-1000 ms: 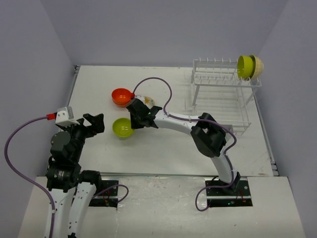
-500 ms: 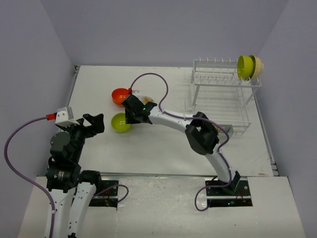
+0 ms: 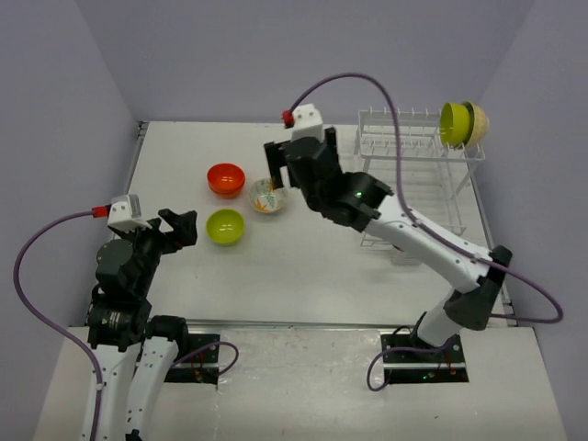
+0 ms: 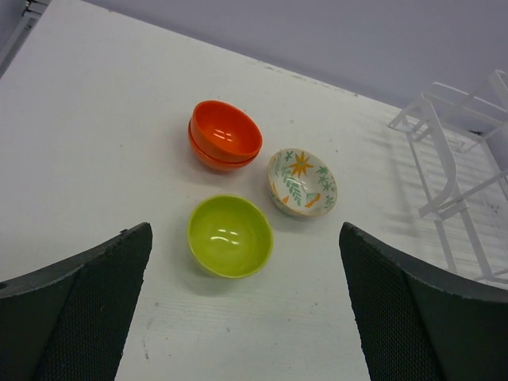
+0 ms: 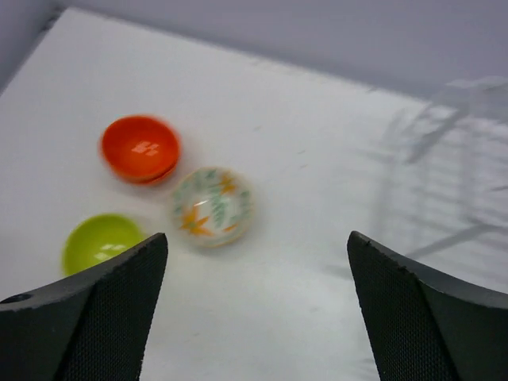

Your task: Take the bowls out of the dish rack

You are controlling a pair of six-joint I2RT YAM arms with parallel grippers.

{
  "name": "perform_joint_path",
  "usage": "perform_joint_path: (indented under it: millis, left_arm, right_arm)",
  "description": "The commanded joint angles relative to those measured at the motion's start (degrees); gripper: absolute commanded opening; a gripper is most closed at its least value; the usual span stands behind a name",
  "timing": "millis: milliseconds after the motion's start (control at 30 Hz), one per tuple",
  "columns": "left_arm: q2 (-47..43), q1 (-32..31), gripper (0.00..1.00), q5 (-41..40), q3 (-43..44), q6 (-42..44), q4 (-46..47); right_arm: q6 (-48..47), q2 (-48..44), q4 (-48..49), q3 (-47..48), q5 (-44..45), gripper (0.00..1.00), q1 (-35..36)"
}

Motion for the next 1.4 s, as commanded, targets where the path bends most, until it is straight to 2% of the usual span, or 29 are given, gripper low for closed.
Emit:
perform_joint_path:
  millis: [0, 67, 133, 167, 233, 400, 467, 500, 633, 1067, 1133, 1200, 1367]
  left_arm:
    - [5.1, 0.5, 1.0, 4.2, -0.6, 0.4, 1.9]
    - [9.0, 0.4, 1.0, 5.0, -0.3, 0.6, 1.7]
    - [11.2, 0.5, 1.0, 6.9, -0.1, 1.1, 1.6]
    - [13.0, 0.5, 1.0, 7.6, 0.1, 1.5, 1.6]
    - [13.9, 0.5, 1.0, 8.9, 0.2, 1.8, 1.5]
    - [12.9, 0.4, 1.0, 9.0, 0.1, 1.9, 1.6]
    - [12.2, 0.1, 1.0, 8.9, 0.1, 1.8, 1.6]
    - [12.1, -0.4, 1.0, 8.9, 0.1, 1.8, 1.6]
    - [12.4, -1.7, 1.0, 8.9, 0.1, 1.9, 1.6]
    - [11.6, -3.9, 1.0, 7.4, 0.2, 1.7, 1.2]
    - [11.5, -4.0, 1.0, 7.3, 0.2, 1.7, 1.2]
    - [11.4, -4.0, 1.0, 7.3, 0.2, 1.7, 1.2]
    - [11.3, -4.0, 1.0, 6.8, 0.3, 1.6, 1.2]
  right_arm:
    - [-23.7, -4.9, -3.5, -2.6, 22.9, 0.95, -6.7]
    - [-28.9, -6.9, -3.4, -4.0, 26.3, 0.95, -14.6]
    - [-34.0, -8.7, -3.5, -3.9, 27.0, 0.95, -19.5]
    - [-35.1, -9.1, -3.4, -3.5, 26.1, 0.95, -23.9]
    - [-36.9, -9.0, -3.3, -2.1, 23.4, 0.95, -27.3]
    - [-41.8, -2.3, -3.0, 4.8, 23.6, 0.78, -35.9]
    - [-43.9, 1.6, -2.1, 7.6, 25.9, 0.75, -38.8]
    - [-45.9, 2.5, -1.5, 7.9, 26.4, 0.7, -39.4]
    - [-51.5, 3.2, 10.6, 4.1, 27.6, 0.63, -40.9]
    - [-64.7, 7.0, 31.7, -4.1, 29.9, 0.53, -44.8]
    - [-67.2, 6.8, 38.6, -6.6, 30.1, 0.52, -45.1]
    - [-71.5, 6.9, 45.0, -8.1, 30.3, 0.47, -45.2]
    - [-76.2, 7.9, 51.8, -11.1, 30.8, 0.39, -45.7]
